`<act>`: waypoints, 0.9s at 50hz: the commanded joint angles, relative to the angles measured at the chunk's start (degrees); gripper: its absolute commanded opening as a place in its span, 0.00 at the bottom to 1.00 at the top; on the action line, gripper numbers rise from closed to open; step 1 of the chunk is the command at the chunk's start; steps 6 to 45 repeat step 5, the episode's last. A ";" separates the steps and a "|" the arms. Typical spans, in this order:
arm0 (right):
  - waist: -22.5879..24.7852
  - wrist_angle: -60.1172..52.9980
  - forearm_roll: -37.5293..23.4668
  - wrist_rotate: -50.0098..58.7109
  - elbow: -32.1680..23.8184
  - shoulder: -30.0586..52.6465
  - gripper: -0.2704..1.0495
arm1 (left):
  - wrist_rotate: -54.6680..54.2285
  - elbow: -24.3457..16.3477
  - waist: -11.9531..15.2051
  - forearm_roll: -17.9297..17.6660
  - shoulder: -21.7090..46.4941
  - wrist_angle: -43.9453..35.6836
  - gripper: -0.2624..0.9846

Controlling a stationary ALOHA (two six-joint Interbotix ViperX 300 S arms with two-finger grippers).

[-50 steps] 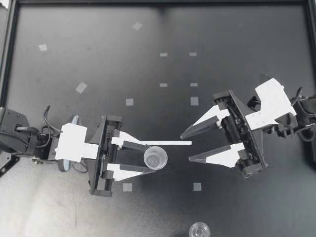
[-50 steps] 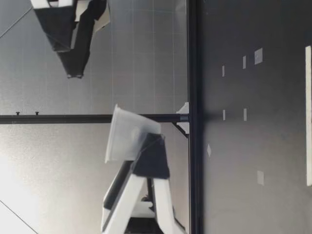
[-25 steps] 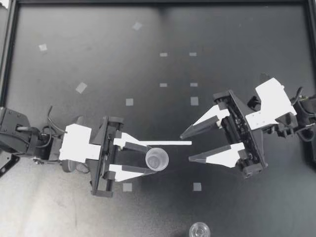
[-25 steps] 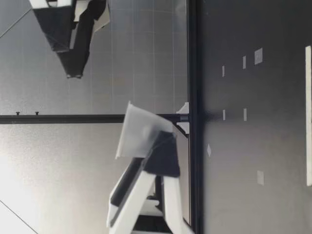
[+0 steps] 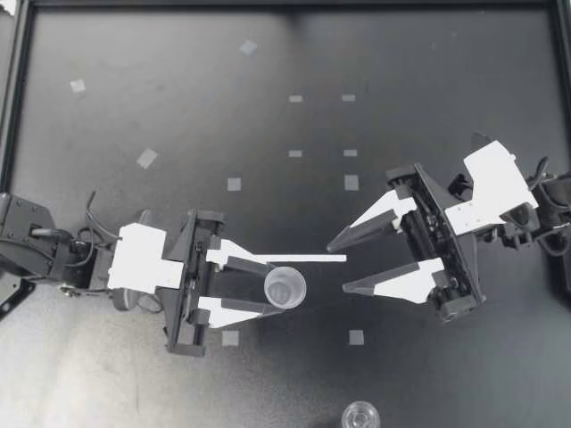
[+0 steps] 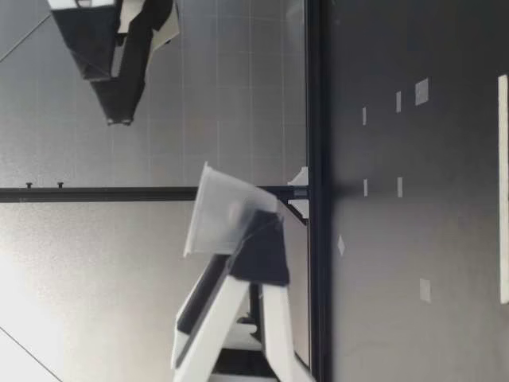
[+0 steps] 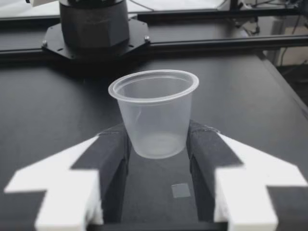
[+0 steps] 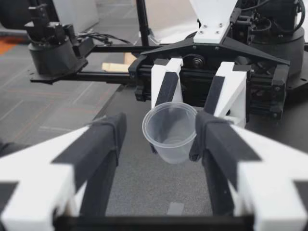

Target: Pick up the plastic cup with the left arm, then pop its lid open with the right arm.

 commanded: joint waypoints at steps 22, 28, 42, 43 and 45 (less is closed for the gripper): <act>-0.26 -0.62 0.18 -0.09 -0.53 -0.62 0.66 | 0.18 -0.97 -0.09 0.00 -1.23 -0.26 0.29; -0.26 -0.62 0.18 -0.09 -0.53 -0.62 0.66 | 0.18 -0.97 -0.09 0.00 -1.23 -0.26 0.29; -0.26 -0.62 0.18 -0.09 -0.53 -0.62 0.66 | 0.18 -0.97 -0.09 0.00 -1.23 -0.26 0.29; -0.26 -0.62 0.18 -0.09 -0.53 -0.62 0.66 | 0.18 -0.97 -0.09 0.00 -1.23 -0.26 0.29; -0.26 -0.62 0.18 -0.09 -0.53 -0.62 0.66 | 0.18 -0.97 -0.09 0.00 -1.23 -0.26 0.29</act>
